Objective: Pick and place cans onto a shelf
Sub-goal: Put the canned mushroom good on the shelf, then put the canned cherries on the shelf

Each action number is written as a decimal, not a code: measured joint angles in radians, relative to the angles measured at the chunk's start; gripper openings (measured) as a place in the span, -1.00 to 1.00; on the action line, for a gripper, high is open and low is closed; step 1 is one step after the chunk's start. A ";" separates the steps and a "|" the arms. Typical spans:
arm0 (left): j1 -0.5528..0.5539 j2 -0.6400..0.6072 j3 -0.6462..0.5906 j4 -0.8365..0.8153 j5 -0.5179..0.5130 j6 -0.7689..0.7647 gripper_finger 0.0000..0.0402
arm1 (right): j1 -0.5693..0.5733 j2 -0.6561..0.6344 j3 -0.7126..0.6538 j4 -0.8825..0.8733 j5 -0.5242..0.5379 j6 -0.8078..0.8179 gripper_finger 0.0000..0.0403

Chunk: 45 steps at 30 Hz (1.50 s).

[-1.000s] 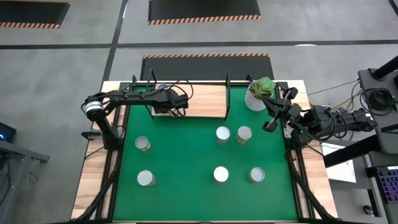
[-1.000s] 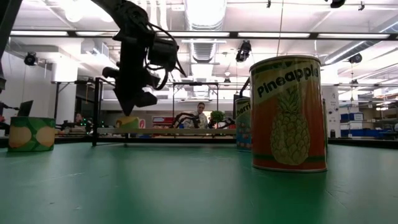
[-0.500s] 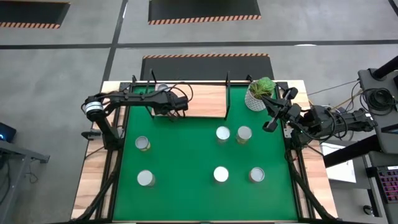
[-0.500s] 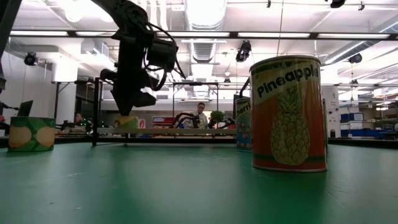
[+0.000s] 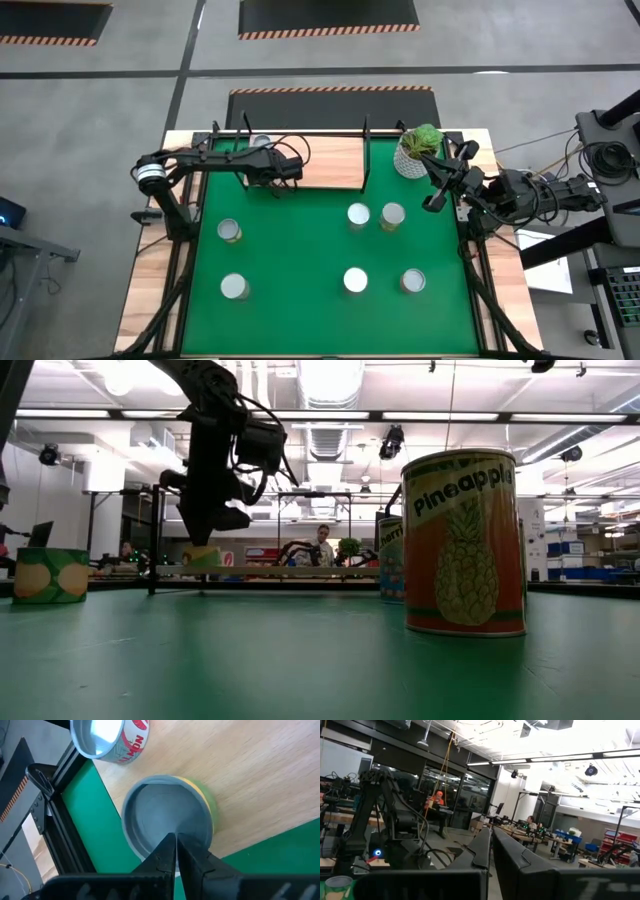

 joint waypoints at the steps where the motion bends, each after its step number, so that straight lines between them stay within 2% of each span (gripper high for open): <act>1: -0.005 -0.002 0.000 0.000 -0.017 -0.012 -1.00 | 0.000 0.000 0.000 0.000 0.000 0.000 -0.95; 5: -0.058 -0.025 0.000 0.000 -0.076 -0.025 -1.00 | 0.000 0.000 0.000 0.001 0.000 0.002 -0.95; 10: -0.179 -0.089 0.000 0.003 -0.146 -0.019 -1.00 | 0.000 0.000 0.003 0.002 -0.001 0.032 -0.95; 14: -0.286 -0.158 0.000 0.038 -0.155 0.039 -1.00 | 0.000 0.004 0.021 -0.011 -0.014 0.079 -0.95; 17: -0.383 -0.209 0.000 0.126 -0.154 0.170 -1.00 | 0.000 0.020 0.026 -0.012 -0.080 0.117 -0.95; 20: -0.491 -0.257 -0.023 0.289 -0.140 0.393 -1.00 | 0.000 0.047 0.035 -0.012 -0.192 0.158 -0.95; 23: -0.582 -0.306 -0.084 0.506 -0.049 0.633 -1.00 | 0.000 0.085 0.057 -0.014 -0.264 0.201 -0.95; 25: -0.621 -0.343 -0.143 0.665 0.045 0.746 -1.00 | 0.005 0.114 0.081 -0.025 -0.273 0.227 -0.95; 27: -0.641 -0.381 -0.205 0.801 0.131 0.809 -1.00 | 0.017 0.146 0.109 -0.064 -0.272 0.245 -0.95; 29: -0.651 -0.419 -0.266 0.871 0.163 0.836 -1.00 | 0.029 0.181 0.142 -0.101 -0.272 0.255 -0.95; 31: -0.651 -0.458 -0.319 0.896 0.149 0.838 -1.00 | 0.040 0.220 0.178 -0.132 -0.272 0.274 -0.95; 37: -0.643 -0.586 -0.423 0.907 0.013 0.837 -1.00 | 0.046 0.357 0.335 -0.258 -0.262 0.357 -0.95; 41: -0.644 -0.682 -0.463 0.895 0.001 0.837 -1.00 | 0.046 0.466 0.478 -0.426 -0.264 0.426 -0.95; 45: -0.644 -0.773 -0.499 0.875 -0.001 0.830 -1.00 | 0.046 0.573 0.656 -0.687 -0.264 0.554 -0.95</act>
